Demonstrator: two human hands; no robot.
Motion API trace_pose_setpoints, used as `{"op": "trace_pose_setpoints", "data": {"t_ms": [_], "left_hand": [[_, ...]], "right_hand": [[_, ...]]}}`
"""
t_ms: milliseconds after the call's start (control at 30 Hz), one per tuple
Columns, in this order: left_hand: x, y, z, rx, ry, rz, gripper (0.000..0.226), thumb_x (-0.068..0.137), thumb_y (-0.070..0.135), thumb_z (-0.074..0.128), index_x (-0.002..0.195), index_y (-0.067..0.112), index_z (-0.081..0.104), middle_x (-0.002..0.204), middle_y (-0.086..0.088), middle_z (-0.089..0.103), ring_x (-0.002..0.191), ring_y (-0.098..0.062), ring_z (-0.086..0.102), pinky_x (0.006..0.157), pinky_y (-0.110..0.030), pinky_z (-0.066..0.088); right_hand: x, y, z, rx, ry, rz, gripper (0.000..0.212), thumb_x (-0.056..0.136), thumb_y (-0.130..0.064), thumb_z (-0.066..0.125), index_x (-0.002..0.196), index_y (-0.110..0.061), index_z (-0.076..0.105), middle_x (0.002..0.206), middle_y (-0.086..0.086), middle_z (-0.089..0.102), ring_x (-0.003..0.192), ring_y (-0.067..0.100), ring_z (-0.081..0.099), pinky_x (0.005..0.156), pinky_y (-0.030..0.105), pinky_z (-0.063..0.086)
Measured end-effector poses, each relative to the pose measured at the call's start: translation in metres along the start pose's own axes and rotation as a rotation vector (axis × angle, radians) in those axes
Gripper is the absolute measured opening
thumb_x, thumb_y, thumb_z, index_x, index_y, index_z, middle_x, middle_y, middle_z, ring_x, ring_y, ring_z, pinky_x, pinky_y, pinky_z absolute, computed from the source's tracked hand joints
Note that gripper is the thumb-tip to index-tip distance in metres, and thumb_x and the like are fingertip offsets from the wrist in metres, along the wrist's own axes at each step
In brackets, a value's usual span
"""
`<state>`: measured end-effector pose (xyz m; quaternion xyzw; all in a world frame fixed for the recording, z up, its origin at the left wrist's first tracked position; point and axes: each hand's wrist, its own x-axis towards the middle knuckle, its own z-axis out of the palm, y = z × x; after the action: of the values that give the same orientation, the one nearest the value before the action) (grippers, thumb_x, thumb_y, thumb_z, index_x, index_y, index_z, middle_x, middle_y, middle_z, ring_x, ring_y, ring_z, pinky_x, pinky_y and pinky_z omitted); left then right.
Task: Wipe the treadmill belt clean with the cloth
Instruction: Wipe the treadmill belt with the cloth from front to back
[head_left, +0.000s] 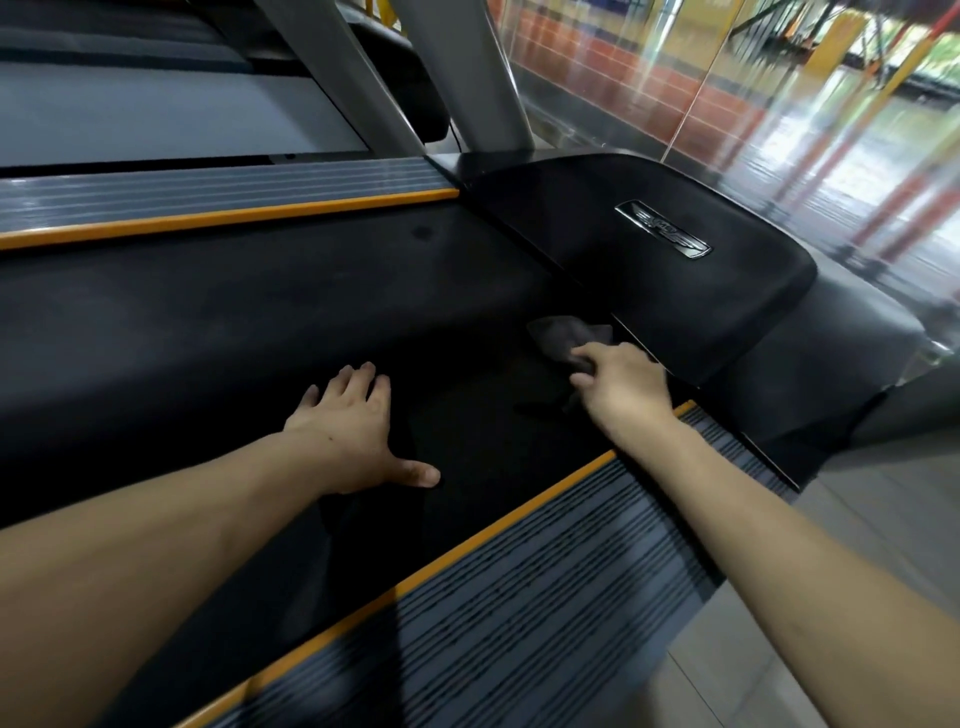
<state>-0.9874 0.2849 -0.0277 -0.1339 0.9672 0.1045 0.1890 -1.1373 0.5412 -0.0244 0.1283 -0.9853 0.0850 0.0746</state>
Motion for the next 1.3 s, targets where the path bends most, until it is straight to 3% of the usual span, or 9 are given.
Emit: {"op": "trace_pose_setpoints", "data": {"t_ms": [133,200,400,600,767,900,1133,1300], "left_hand": [[-0.011,-0.005,0.008,0.038,0.122,0.05,0.129,0.069,0.093,0.047,0.162,0.018,0.0,0.171,-0.002,-0.008,0.156,-0.022,-0.011,0.127,-0.048,0.006],[-0.021,-0.007,0.014,0.019,0.176,0.079,0.118,0.073,0.092,0.039,0.162,0.022,0.005,0.171,-0.001,-0.003,0.157,-0.02,-0.009,0.127,-0.047,0.006],[-0.054,-0.025,0.015,-0.087,0.276,0.081,0.089,0.083,0.081,0.047,0.156,0.031,0.032,0.164,0.004,0.023,0.152,-0.021,0.017,0.122,-0.044,0.025],[-0.077,-0.036,0.026,-0.101,0.314,0.058,0.067,0.095,0.063,0.048,0.151,0.029,0.039,0.161,0.003,0.029,0.149,-0.021,0.024,0.119,-0.044,0.029],[-0.098,-0.052,0.039,-0.131,0.371,-0.002,0.055,0.099,0.048,0.046,0.148,0.023,0.045,0.161,0.002,0.035,0.15,-0.019,0.027,0.118,-0.04,0.03],[-0.121,-0.066,0.053,-0.144,0.385,-0.042,0.054,0.1,0.045,0.045,0.149,0.022,0.044,0.163,0.003,0.033,0.153,-0.017,0.022,0.122,-0.04,0.027],[-0.137,-0.09,0.051,-0.157,0.37,-0.12,0.052,0.101,0.045,0.043,0.15,0.026,0.041,0.164,0.004,0.03,0.154,-0.018,0.019,0.123,-0.042,0.024],[-0.119,-0.124,0.039,-0.189,0.394,-0.145,0.052,0.103,0.042,0.041,0.153,0.026,0.038,0.167,0.005,0.024,0.156,-0.021,0.014,0.124,-0.043,0.021]], "right_hand": [[-0.073,-0.065,-0.001,0.106,-0.051,-0.333,0.037,0.088,-0.037,0.067,0.124,-0.038,0.064,0.108,0.005,0.059,0.095,0.029,0.062,0.083,0.036,0.05],[-0.079,-0.064,-0.004,0.158,-0.075,-0.399,0.037,0.088,-0.036,0.067,0.124,-0.04,0.062,0.104,0.003,0.055,0.092,0.028,0.061,0.081,0.037,0.052],[-0.015,0.002,-0.01,0.0,0.022,-0.059,0.032,0.095,-0.035,0.058,0.126,-0.033,0.061,0.112,0.008,0.059,0.101,0.035,0.064,0.083,0.039,0.052],[-0.068,-0.08,-0.006,0.098,-0.067,-0.236,0.032,0.09,-0.037,0.063,0.122,-0.035,0.066,0.113,0.008,0.064,0.105,0.03,0.062,0.088,0.035,0.048],[-0.128,-0.142,-0.003,0.232,-0.155,-0.504,0.034,0.09,-0.04,0.064,0.123,-0.036,0.065,0.108,0.004,0.059,0.098,0.029,0.062,0.086,0.038,0.051],[-0.132,-0.145,0.0,0.255,-0.121,-0.475,0.032,0.09,-0.039,0.063,0.122,-0.035,0.065,0.104,0.002,0.057,0.095,0.026,0.061,0.08,0.032,0.049],[-0.123,-0.176,0.019,0.305,0.005,-0.427,0.03,0.088,-0.029,0.066,0.117,-0.024,0.071,0.1,0.009,0.062,0.088,0.031,0.064,0.077,0.042,0.056],[-0.094,-0.213,0.033,0.29,-0.049,-0.362,0.034,0.095,-0.035,0.058,0.129,-0.031,0.063,0.111,0.005,0.058,0.101,0.024,0.058,0.087,0.036,0.052]]}}
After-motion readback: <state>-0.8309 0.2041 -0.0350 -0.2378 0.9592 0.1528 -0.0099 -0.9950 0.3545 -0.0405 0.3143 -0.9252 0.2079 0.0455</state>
